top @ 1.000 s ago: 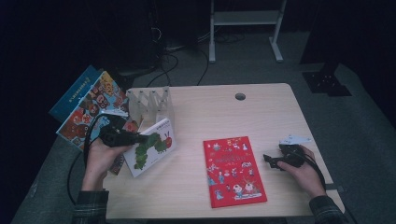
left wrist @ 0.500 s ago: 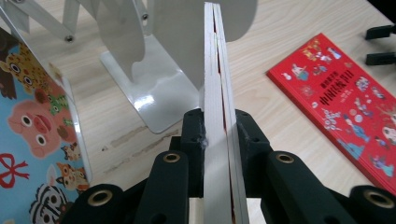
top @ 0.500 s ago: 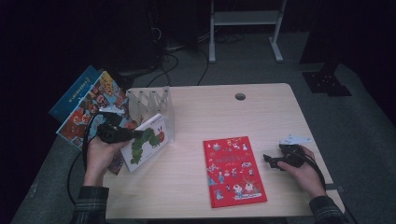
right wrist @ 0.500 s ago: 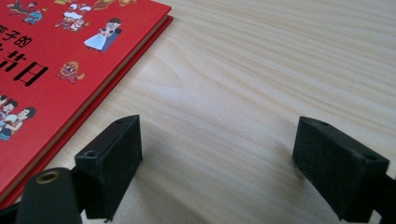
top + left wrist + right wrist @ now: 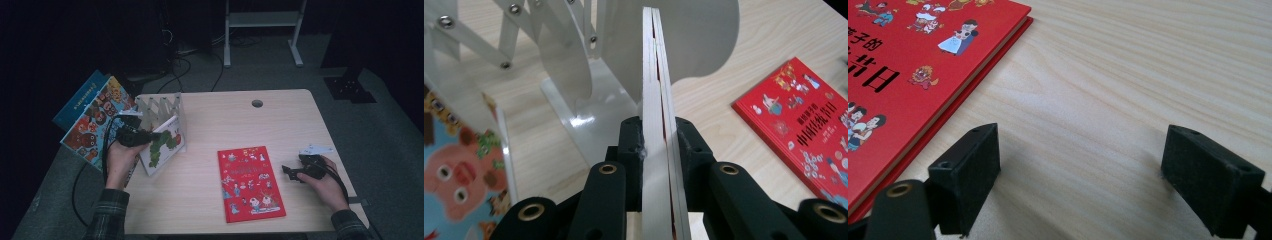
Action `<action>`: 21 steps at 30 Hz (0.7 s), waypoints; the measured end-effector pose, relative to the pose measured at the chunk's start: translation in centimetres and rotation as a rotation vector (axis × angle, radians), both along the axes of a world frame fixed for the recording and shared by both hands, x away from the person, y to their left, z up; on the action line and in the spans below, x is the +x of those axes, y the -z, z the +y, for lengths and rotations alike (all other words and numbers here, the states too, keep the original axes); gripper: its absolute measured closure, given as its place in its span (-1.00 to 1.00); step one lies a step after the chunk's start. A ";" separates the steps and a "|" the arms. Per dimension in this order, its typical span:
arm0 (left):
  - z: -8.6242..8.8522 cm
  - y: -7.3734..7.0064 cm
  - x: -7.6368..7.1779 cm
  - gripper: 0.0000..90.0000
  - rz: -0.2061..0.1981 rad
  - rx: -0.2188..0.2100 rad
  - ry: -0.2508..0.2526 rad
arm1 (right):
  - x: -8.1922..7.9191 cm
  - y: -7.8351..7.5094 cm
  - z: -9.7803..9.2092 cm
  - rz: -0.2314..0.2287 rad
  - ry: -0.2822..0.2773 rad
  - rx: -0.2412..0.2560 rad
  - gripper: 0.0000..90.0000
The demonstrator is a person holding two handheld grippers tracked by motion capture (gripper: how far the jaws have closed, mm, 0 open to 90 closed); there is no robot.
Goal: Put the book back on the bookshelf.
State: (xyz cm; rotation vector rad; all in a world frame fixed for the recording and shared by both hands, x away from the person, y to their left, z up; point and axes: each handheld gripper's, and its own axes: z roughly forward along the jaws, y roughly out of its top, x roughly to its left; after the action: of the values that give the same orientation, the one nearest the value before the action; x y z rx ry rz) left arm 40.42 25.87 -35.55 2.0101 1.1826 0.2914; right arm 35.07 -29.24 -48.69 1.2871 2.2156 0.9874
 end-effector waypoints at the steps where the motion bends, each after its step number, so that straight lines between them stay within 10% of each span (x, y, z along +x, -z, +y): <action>1: -0.2 0.1 0.2 0.69 -0.003 -0.002 -0.009 | 0.0 0.0 0.0 0.000 0.000 0.000 -0.67; 21: -1.7 1.6 2.5 0.69 -0.049 0.018 -0.066 | 0.0 0.0 0.0 -0.002 0.000 -0.002 -0.67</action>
State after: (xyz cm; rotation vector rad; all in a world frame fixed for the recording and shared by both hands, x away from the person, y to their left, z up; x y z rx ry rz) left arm 42.95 24.18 -37.16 1.9712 1.2211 0.3837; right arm 35.12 -29.25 -48.69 1.2846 2.2151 0.9860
